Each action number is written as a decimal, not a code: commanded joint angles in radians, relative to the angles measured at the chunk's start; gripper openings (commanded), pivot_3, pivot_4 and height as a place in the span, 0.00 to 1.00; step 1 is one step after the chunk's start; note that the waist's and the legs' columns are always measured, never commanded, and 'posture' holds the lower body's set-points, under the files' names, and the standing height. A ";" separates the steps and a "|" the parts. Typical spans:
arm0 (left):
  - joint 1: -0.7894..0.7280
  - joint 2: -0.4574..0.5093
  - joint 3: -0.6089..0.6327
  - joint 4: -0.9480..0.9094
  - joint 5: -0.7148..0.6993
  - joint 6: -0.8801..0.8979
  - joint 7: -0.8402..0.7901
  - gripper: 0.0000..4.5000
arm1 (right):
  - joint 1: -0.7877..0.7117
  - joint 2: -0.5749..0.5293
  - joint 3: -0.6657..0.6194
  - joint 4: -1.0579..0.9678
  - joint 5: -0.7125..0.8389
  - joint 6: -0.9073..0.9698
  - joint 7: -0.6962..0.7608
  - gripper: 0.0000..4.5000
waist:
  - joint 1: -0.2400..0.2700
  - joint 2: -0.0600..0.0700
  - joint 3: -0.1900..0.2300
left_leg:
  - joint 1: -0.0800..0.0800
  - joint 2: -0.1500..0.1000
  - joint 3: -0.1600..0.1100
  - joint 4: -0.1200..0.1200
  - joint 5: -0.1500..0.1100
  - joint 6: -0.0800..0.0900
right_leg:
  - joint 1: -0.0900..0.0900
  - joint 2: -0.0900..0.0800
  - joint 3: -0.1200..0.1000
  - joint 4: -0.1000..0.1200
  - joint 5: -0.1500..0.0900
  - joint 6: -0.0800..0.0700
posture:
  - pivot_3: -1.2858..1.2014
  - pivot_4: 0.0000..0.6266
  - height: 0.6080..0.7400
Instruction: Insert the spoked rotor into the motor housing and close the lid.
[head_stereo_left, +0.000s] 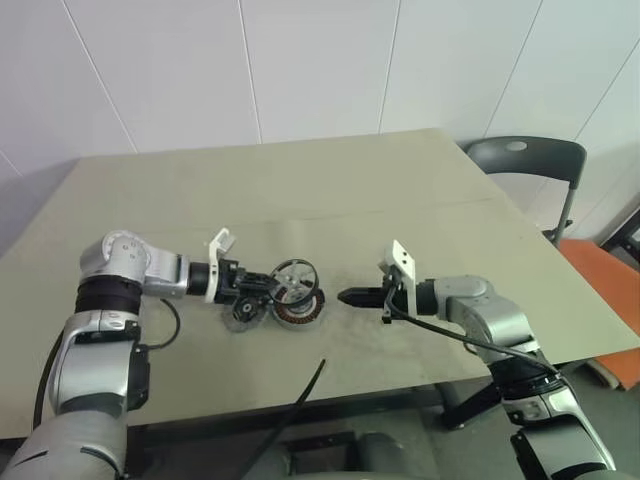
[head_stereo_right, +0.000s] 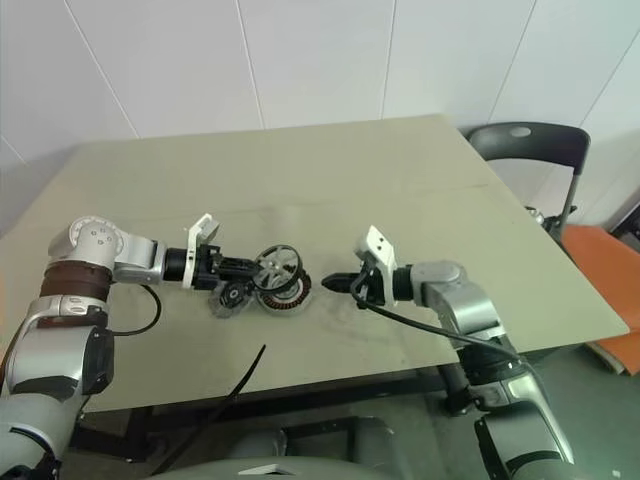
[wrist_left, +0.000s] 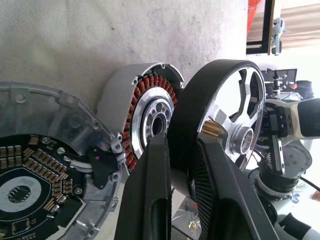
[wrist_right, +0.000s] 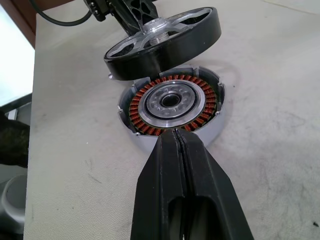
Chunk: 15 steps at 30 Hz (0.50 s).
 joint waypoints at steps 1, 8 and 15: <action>-0.044 0.003 -0.014 0.021 0.056 0.001 -0.039 0.07 | 0.005 -0.003 -0.028 -0.060 0.026 0.002 -0.022 0.00 | 0.000 0.000 0.000 | 0.000 0.000 0.000 0.000 0.000 0.000 | 0.000 0.000 0.000 0.000 0.000 0.000 | 0.52 0.00 1.00; -0.051 0.013 -0.073 0.040 0.106 0.005 -0.120 0.07 | 0.031 0.000 -0.029 -0.081 0.034 0.007 -0.060 0.00 | -0.001 -0.001 0.000 | 0.000 0.000 0.000 0.000 0.000 0.000 | 0.000 0.000 0.000 0.000 0.000 0.000 | 0.52 0.00 1.00; -0.064 -0.004 -0.082 0.052 0.148 0.005 -0.173 0.07 | 0.051 -0.002 -0.028 -0.097 0.042 0.009 -0.080 0.00 | -0.001 -0.001 0.000 | 0.000 0.000 0.000 0.000 0.000 0.000 | 0.000 0.000 0.000 0.000 0.000 0.000 | 0.52 0.00 1.00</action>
